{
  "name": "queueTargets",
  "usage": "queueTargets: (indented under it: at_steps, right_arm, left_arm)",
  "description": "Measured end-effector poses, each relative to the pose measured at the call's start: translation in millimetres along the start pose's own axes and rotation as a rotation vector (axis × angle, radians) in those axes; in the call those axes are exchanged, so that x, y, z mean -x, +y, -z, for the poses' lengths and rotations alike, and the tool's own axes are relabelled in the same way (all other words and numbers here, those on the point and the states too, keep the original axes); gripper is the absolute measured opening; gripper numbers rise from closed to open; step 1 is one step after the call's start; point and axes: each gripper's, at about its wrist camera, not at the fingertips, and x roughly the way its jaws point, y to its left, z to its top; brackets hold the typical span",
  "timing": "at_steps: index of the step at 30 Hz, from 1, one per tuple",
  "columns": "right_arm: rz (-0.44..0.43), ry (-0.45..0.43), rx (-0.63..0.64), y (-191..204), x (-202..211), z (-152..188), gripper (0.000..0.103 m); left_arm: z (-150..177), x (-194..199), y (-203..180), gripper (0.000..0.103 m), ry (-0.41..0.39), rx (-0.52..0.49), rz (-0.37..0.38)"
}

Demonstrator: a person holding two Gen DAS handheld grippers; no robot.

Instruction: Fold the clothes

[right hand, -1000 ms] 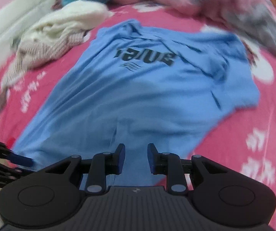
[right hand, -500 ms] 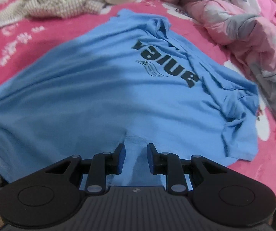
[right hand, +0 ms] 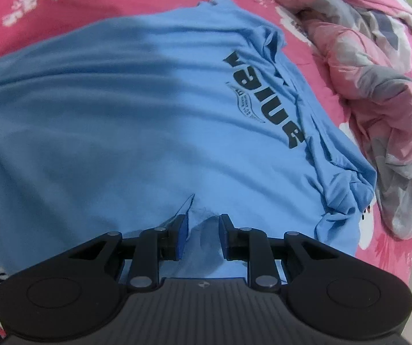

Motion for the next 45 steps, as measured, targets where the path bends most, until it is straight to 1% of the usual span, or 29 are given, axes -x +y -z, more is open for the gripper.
queueTargets:
  at_steps: [7,13,14,15,16,18,20,23,27,29,31,33,35,38,39,41,45]
  right_arm:
    - [0.020,0.021,0.031,1.6,-10.2,-3.9,0.025]
    - [-0.011,0.022,0.122,3.1,-14.6,-3.6,0.026]
    - [-0.017,0.022,0.138,3.3,-15.3,-3.5,0.025]
    - [-0.025,0.017,0.127,0.8,-14.3,-2.7,0.024]
    - [-0.034,0.007,0.097,-4.0,-11.1,-1.3,0.017]
    - [-0.013,-0.010,0.020,-15.5,0.1,2.8,0.005]
    - [0.019,-0.018,-0.062,-27.0,12.4,8.8,0.000]
    - [0.090,-0.006,-0.176,-43.8,34.0,25.1,0.000]
    - [0.185,0.030,-0.384,-67.7,72.0,58.2,0.000]
    - [0.230,0.068,-0.504,-79.8,90.2,82.9,0.000]
    - [0.249,0.124,-0.638,-88.7,100.5,110.4,0.000]
    - [0.243,0.199,-0.762,-90.5,100.3,140.6,0.000]
    - [0.231,0.270,-0.855,-88.8,88.9,168.2,0.000]
    - [0.206,0.348,-1.001,-87.9,71.8,205.4,0.000]
    - [0.195,0.360,-1.063,-88.8,69.1,217.0,0.000]
    - [0.174,0.348,-1.147,-91.0,71.4,230.9,0.000]
    - [0.128,0.319,-1.225,-91.5,86.6,246.9,0.000]
  left_arm:
    - [4.9,-0.5,-6.9,0.038,-0.009,-0.041,0.007]
    - [2.8,1.3,-11.3,0.039,-0.021,-0.058,0.006]
    - [2.5,1.3,-11.4,0.039,-0.027,-0.058,0.005]
    - [2.4,1.4,-11.7,0.039,-0.032,-0.058,0.003]
    - [3.1,1.5,-13.2,0.039,-0.038,-0.061,0.000]
    - [7.0,1.8,-16.4,0.039,-0.047,-0.070,-0.006]
    - [7.3,1.6,-19.0,0.039,-0.055,-0.077,-0.009]
    - [7.6,2.0,-21.2,0.039,-0.062,-0.085,-0.009]
    - [6.8,3.2,-22.2,0.039,-0.064,-0.093,-0.005]
    - [6.1,4.0,-22.9,0.039,-0.062,-0.102,-0.004]
    - [5.7,4.8,-23.4,0.039,-0.061,-0.111,-0.002]
    - [12.8,6.9,-14.7,0.039,-0.059,-0.129,-0.001]
    - [12.4,7.1,-15.7,0.040,-0.055,-0.142,-0.002]
    - [11.4,7.7,-16.9,0.040,-0.049,-0.153,-0.002]
    - [11.1,8.0,-17.0,0.040,-0.048,-0.154,-0.001]
    - [10.2,9.2,-15.3,0.040,-0.043,-0.159,0.002]
    - [10.7,9.7,-14.4,0.040,-0.046,-0.156,0.010]
